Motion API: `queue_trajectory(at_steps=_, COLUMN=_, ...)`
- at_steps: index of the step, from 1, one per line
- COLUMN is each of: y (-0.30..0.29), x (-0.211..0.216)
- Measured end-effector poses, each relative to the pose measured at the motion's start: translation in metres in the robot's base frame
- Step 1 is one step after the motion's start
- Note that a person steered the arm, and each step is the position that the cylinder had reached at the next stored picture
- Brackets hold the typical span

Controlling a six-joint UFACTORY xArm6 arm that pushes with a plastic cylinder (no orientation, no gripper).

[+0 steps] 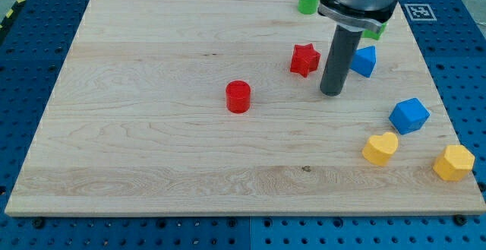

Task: Place the red star to the top left of red circle

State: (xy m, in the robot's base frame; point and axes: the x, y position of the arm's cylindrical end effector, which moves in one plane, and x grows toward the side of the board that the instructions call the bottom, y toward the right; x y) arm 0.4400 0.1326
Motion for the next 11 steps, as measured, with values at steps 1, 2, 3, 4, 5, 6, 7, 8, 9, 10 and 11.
queue_trajectory(at_steps=1, y=0.004, x=-0.017)
queue_trajectory(at_steps=2, y=0.005, x=-0.062)
queue_trajectory(at_steps=3, y=0.005, x=-0.065)
queue_trajectory(at_steps=4, y=-0.041, x=-0.057)
queue_trajectory(at_steps=5, y=-0.111, x=-0.052)
queue_trajectory(at_steps=6, y=-0.159, x=-0.040)
queue_trajectory(at_steps=7, y=-0.166, x=-0.029)
queue_trajectory(at_steps=8, y=-0.120, x=-0.029)
queue_trajectory(at_steps=9, y=-0.087, x=-0.006)
queue_trajectory(at_steps=10, y=-0.094, x=0.037)
queue_trajectory(at_steps=11, y=-0.099, x=0.036)
